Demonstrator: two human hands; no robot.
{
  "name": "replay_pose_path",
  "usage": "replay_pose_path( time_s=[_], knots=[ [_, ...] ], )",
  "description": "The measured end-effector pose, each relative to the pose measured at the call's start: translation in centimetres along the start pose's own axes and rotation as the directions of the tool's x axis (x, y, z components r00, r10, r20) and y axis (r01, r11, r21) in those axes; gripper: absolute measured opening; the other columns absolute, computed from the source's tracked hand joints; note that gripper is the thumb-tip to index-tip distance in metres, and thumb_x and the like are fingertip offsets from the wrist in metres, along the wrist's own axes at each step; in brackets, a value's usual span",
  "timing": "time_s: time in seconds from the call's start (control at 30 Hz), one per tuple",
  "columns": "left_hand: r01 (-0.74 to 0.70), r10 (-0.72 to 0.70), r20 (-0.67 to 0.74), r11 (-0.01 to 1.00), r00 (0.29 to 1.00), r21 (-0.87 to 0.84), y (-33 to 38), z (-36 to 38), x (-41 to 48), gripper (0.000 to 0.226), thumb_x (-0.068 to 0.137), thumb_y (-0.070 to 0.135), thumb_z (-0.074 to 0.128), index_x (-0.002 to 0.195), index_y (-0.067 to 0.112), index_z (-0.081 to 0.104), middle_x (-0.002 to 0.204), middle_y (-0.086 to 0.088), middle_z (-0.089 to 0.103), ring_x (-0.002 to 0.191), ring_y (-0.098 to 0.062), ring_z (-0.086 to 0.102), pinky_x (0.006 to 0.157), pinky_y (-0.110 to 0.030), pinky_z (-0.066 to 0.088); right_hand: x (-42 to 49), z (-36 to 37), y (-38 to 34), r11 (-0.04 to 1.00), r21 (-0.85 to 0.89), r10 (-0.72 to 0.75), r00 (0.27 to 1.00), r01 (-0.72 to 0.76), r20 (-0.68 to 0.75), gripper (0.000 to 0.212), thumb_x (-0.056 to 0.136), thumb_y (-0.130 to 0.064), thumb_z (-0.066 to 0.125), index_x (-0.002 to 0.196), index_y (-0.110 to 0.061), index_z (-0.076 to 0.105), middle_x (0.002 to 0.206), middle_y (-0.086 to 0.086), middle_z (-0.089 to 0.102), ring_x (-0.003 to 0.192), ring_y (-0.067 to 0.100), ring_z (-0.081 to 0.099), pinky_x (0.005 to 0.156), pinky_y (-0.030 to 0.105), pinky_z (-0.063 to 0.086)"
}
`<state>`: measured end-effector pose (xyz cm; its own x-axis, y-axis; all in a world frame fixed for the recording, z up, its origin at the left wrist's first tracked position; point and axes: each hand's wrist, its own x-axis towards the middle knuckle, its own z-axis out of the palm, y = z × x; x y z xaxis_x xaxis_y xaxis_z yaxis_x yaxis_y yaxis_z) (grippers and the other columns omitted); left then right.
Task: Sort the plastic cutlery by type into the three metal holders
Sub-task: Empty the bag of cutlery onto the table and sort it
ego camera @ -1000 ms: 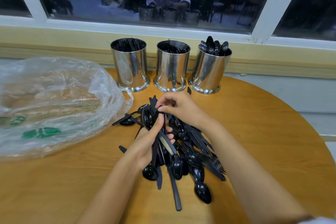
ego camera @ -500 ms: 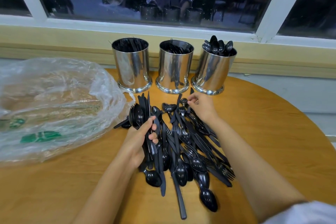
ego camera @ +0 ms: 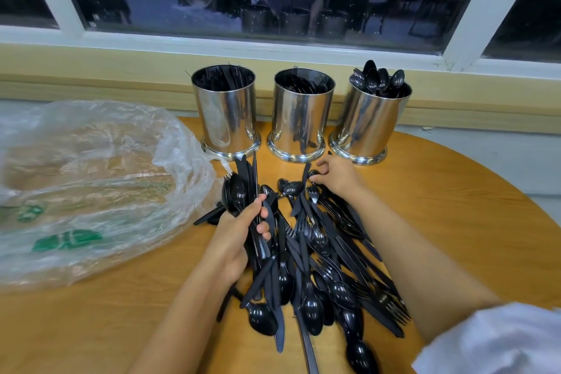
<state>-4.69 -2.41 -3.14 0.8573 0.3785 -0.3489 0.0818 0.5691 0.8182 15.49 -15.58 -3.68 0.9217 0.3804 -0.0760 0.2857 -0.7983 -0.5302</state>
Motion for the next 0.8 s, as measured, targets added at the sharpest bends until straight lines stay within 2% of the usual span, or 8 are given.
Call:
replay_pose_path(
  time_s=[0.13, 0.2, 0.3, 0.47, 0.57, 0.63, 0.7, 0.8],
  knots=[
    [0.006, -0.006, 0.003, 1.0, 1.0, -0.006, -0.1, -0.2, 0.0, 0.025, 0.098, 0.018, 0.057, 0.12, 0.006, 0.061, 0.07, 0.0, 0.053, 0.054, -0.013, 0.038, 0.049, -0.024, 0.045, 0.3, 0.1, -1.3, 0.988, -0.155, -0.014, 1.0, 0.018, 0.021, 0.037, 0.091, -0.031, 0.067, 0.124, -0.017, 0.06, 0.117, 0.002, 0.065, 0.11, 0.022, 0.06, 0.089, 0.037, 0.052],
    [0.007, -0.007, 0.001, 1.0, 1.0, 0.0, -0.1, -0.2, 0.0, 0.025, 0.097, 0.018, 0.057, 0.119, 0.006, 0.061, 0.07, 0.0, 0.053, 0.054, -0.013, 0.038, 0.049, -0.024, 0.046, 0.1, 0.2, -2.0, 0.965, -0.256, -0.044, 0.999, 0.049, 0.025, 0.035, 0.089, -0.036, 0.068, 0.117, -0.015, 0.063, 0.113, 0.003, 0.067, 0.105, 0.022, 0.062, 0.084, 0.036, 0.054],
    [0.015, -0.015, -0.001, 1.0, 1.0, -0.006, 0.0, -0.2, -0.2, 0.026, 0.097, 0.018, 0.057, 0.12, 0.006, 0.06, 0.07, 0.0, 0.053, 0.053, -0.012, 0.038, 0.049, -0.024, 0.046, 0.2, 0.5, -2.2, 0.962, -0.272, -0.013, 1.0, 0.008, -0.018, 0.024, 0.089, -0.026, 0.068, 0.108, -0.01, 0.066, 0.104, 0.006, 0.067, 0.095, 0.023, 0.063, 0.074, 0.033, 0.053],
    [0.051, -0.049, 0.03, 0.997, 0.998, -0.051, 0.3, -0.2, -0.5, 0.027, 0.096, 0.017, 0.058, 0.12, 0.005, 0.06, 0.069, 0.0, 0.054, 0.052, -0.011, 0.043, 0.05, -0.024, 0.047, 0.9, -0.4, -2.3, 0.999, 0.027, 0.051, 0.978, -0.047, -0.201, 0.019, 0.093, -0.004, 0.056, 0.109, -0.005, 0.066, 0.104, 0.012, 0.067, 0.086, 0.021, 0.06, 0.075, 0.031, 0.051],
    [0.069, -0.066, 0.068, 0.997, 0.996, -0.04, 0.5, -0.1, -0.7, 0.024, 0.087, 0.022, 0.066, 0.105, 0.006, 0.064, 0.07, 0.0, 0.053, 0.054, -0.012, 0.044, 0.052, -0.025, 0.048, 0.5, -2.6, -3.2, 0.972, 0.22, -0.004, 0.933, 0.089, -0.36, 0.012, 0.097, -0.01, 0.056, 0.103, -0.009, 0.066, 0.088, 0.006, 0.066, 0.076, 0.015, 0.059, 0.089, 0.031, 0.051],
    [0.07, -0.068, 0.077, 0.997, 0.995, -0.021, 0.6, -0.1, -0.7, 0.019, 0.086, 0.024, 0.067, 0.098, 0.009, 0.064, 0.071, 0.0, 0.053, 0.054, -0.012, 0.045, 0.054, -0.026, 0.048, -0.4, -4.3, -3.9, 0.923, 0.326, -0.052, 0.904, 0.206, -0.424, 0.008, 0.097, -0.011, 0.056, 0.099, -0.009, 0.064, 0.079, -0.001, 0.063, 0.067, 0.011, 0.061, 0.082, 0.027, 0.056],
    [0.064, -0.065, 0.081, 0.998, 0.995, 0.017, 0.6, -0.1, -0.8, 0.017, 0.088, 0.027, 0.067, 0.091, 0.011, 0.063, 0.069, -0.001, 0.052, 0.052, -0.012, 0.047, 0.06, -0.029, 0.047, -2.0, -6.0, -4.7, 0.856, 0.44, -0.087, 0.916, 0.271, -0.392, 0.012, 0.096, -0.008, 0.056, 0.107, -0.005, 0.062, 0.08, -0.004, 0.061, 0.064, 0.006, 0.06, 0.064, 0.015, 0.054],
    [0.037, -0.042, 0.082, 0.997, 0.996, 0.061, 0.6, 0.1, -0.9, 0.023, 0.084, 0.032, 0.069, 0.09, 0.01, 0.064, 0.07, -0.003, 0.052, 0.052, -0.013, 0.05, 0.066, -0.032, 0.046, -4.8, -7.7, -5.6, 0.801, 0.516, -0.234, 0.953, 0.302, -0.194, 0.016, 0.094, -0.007, 0.06, 0.106, -0.017, 0.058, 0.08, -0.003, 0.063, 0.065, 0.005, 0.06, 0.062, 0.018, 0.05]
  ],
)
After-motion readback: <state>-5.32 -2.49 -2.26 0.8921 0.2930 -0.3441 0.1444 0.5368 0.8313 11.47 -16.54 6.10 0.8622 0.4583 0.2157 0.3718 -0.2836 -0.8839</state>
